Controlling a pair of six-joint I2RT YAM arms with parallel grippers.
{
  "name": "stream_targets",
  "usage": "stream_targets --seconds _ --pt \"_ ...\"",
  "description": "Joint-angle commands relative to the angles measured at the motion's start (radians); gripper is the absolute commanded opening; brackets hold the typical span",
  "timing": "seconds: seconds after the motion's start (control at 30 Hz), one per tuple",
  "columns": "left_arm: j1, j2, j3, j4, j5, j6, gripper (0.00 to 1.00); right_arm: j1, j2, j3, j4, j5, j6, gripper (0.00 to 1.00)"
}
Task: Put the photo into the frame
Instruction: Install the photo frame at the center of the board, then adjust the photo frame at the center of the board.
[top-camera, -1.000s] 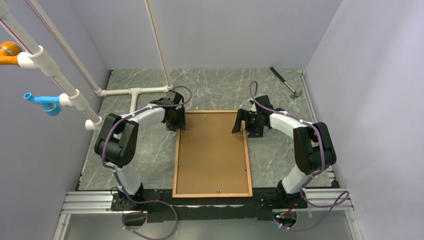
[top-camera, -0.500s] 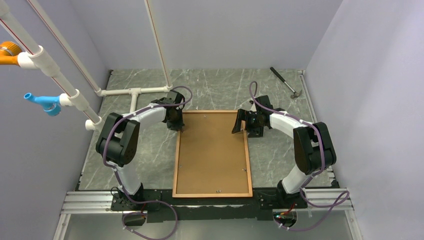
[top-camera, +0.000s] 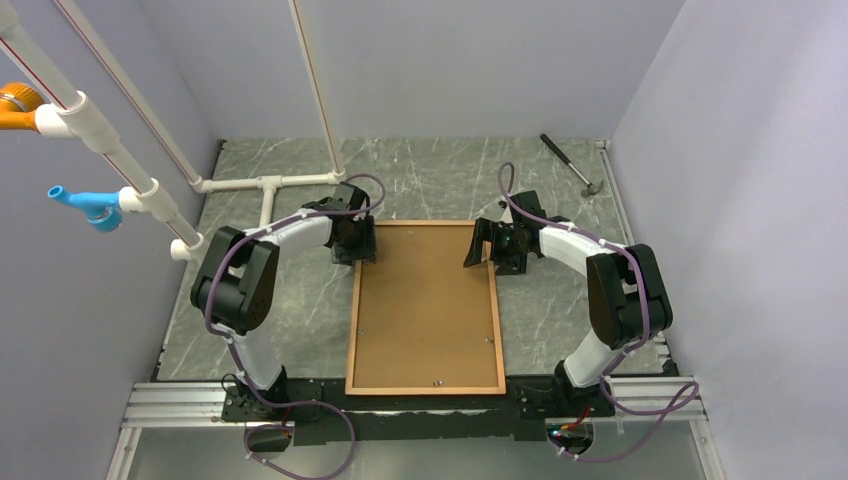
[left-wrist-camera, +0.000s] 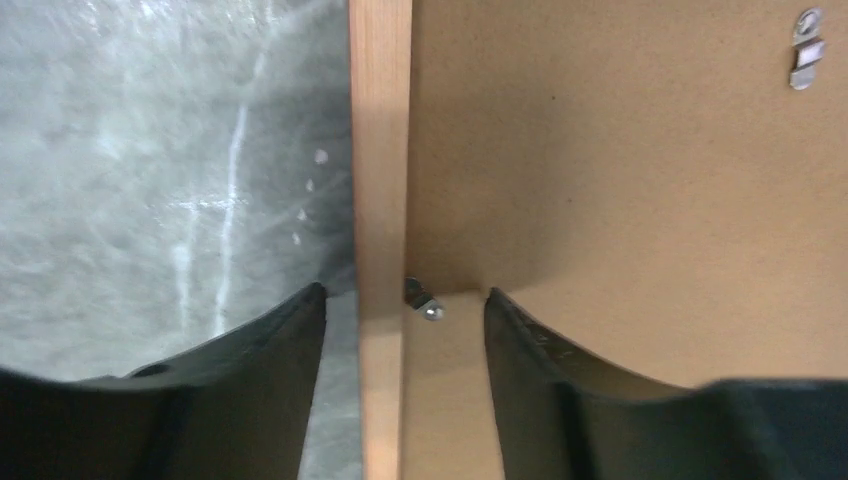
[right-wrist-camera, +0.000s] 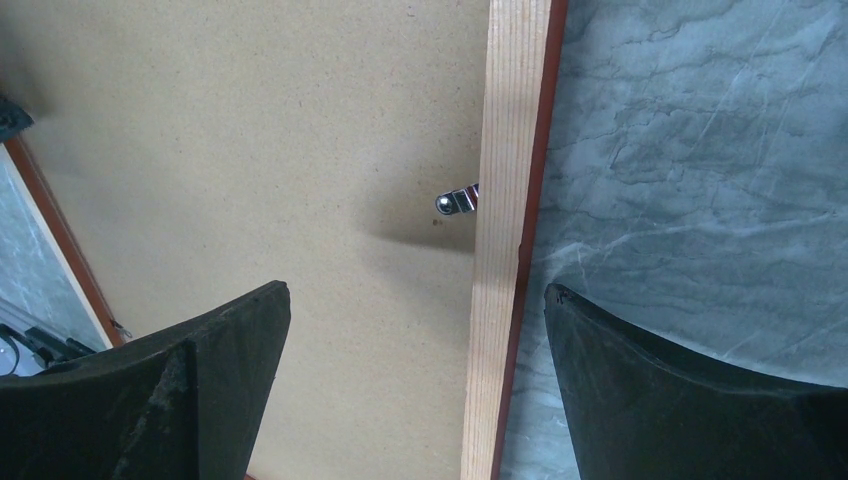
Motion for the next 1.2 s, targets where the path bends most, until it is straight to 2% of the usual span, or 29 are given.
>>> stream_targets --seconds 0.0,0.03,0.1,0.27,0.4,0.6,0.77,0.9,1.17 --pt "-0.009 -0.059 -0.020 0.025 0.088 -0.005 0.74 -0.005 -0.011 -0.004 -0.003 0.006 -0.018 1.00" --pt "-0.006 -0.069 -0.026 0.034 0.100 -0.010 0.80 -0.005 -0.012 -0.003 -0.006 0.008 -0.020 1.00" --pt "0.000 -0.084 -0.043 0.056 0.125 -0.018 0.85 -0.005 -0.015 -0.004 -0.010 0.016 -0.024 1.00" --pt "0.018 -0.122 -0.108 0.093 0.173 -0.031 0.85 -0.004 -0.026 -0.015 -0.016 0.025 -0.031 1.00" --pt "0.018 -0.161 -0.144 0.077 0.142 -0.032 0.83 -0.004 -0.041 -0.031 -0.015 0.025 -0.027 1.00" --pt "0.012 -0.239 -0.228 0.056 0.141 -0.030 0.74 -0.001 -0.065 -0.061 -0.016 0.005 -0.014 1.00" --pt "-0.004 -0.284 -0.299 0.092 0.185 -0.038 0.57 0.029 -0.092 -0.128 0.003 -0.024 0.024 1.00" --pt "-0.010 -0.256 -0.256 0.089 0.204 -0.027 0.44 0.069 -0.125 -0.194 0.027 -0.047 0.065 1.00" --pt "-0.041 -0.087 -0.044 0.047 0.230 0.013 0.43 0.163 -0.242 -0.315 0.056 -0.078 0.175 0.99"
